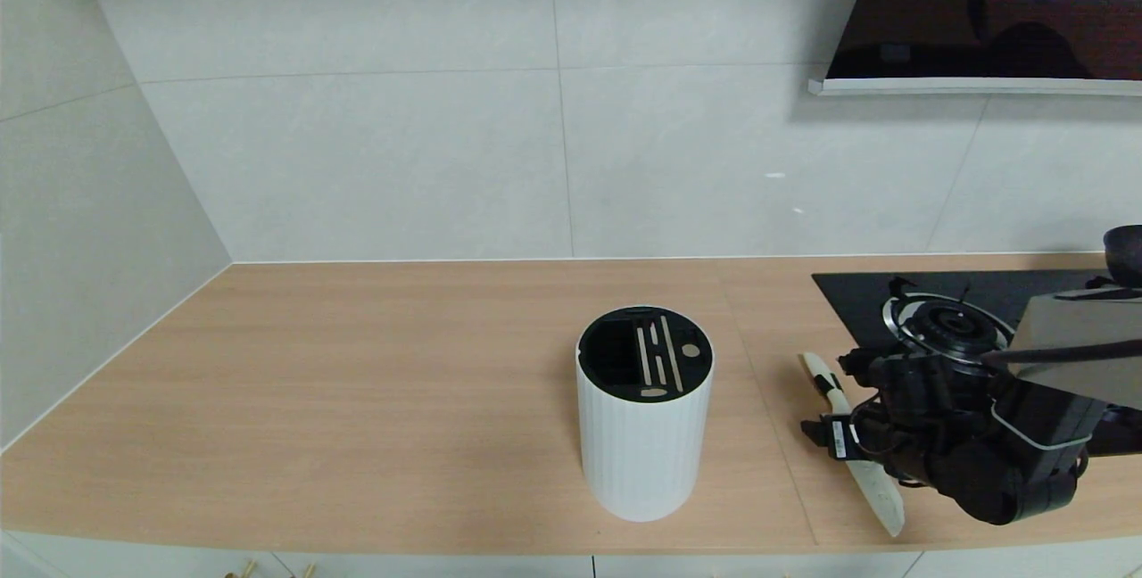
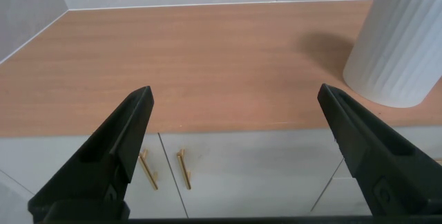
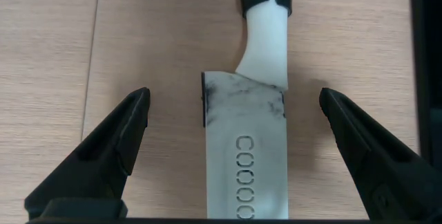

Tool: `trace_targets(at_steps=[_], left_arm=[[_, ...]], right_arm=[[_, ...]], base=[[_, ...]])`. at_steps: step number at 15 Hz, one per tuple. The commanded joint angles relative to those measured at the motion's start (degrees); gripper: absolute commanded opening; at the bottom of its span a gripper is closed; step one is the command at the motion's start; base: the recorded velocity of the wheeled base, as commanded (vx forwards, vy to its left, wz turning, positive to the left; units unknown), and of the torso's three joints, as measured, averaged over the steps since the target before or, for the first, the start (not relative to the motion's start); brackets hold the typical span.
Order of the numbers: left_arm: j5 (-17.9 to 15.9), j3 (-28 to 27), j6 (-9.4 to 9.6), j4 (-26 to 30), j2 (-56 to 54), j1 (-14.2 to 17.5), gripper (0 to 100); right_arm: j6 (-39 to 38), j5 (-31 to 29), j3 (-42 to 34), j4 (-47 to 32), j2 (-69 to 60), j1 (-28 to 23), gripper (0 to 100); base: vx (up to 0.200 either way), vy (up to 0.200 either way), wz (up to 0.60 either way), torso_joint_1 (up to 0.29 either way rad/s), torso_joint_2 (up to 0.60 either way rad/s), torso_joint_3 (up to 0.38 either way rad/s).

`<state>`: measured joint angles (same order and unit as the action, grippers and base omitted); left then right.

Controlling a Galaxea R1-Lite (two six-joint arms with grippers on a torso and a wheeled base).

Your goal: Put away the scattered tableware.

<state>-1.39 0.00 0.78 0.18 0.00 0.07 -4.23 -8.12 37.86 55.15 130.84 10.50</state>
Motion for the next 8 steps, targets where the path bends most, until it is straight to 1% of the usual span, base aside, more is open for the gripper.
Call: trace_targets(at_steps=[1,8], left_arm=[[-0.02,0.0,0.01,-0.01,0.0,0.01,100],[-0.02,0.0,0.01,-0.01,0.0,0.01,100]], right_arm=[[0.01,0.03,-0.07,0.05,0.12,-0.13,0],[-0.08,-0.05,-0.16,0.05,-1.03,-0.21,0]], base=[[0.0,0.0,0.0,0.0,0.0,0.0],[0.0,0.0,0.0,0.0,0.0,0.0]])
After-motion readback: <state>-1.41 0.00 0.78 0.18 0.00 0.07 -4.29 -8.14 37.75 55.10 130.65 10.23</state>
